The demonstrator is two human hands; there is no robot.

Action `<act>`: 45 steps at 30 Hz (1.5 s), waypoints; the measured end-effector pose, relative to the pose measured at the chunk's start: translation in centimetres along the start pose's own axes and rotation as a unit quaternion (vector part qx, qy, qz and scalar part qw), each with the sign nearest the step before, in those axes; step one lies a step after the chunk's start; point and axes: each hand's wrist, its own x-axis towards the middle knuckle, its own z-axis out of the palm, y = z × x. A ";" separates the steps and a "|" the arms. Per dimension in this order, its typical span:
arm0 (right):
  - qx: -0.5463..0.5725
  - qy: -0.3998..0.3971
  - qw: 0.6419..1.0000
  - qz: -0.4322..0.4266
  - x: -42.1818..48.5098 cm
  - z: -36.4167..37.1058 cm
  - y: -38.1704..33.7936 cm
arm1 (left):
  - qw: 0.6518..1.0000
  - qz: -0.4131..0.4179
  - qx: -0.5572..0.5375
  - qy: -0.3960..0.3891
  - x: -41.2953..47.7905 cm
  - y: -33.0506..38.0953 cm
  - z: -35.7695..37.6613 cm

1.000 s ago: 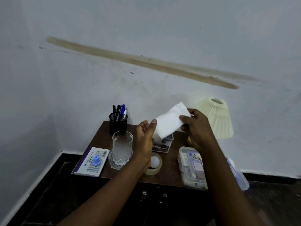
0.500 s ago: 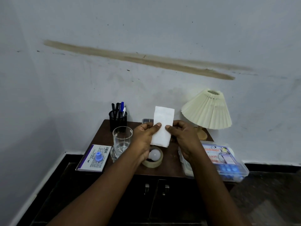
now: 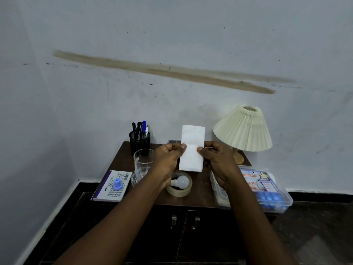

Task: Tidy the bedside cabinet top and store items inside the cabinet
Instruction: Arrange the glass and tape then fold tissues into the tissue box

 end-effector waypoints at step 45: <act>-0.292 -0.027 0.953 -0.081 12.3 1.3 -1.2 | 0.514 0.015 0.802 -0.303 7.8 8.1 0.9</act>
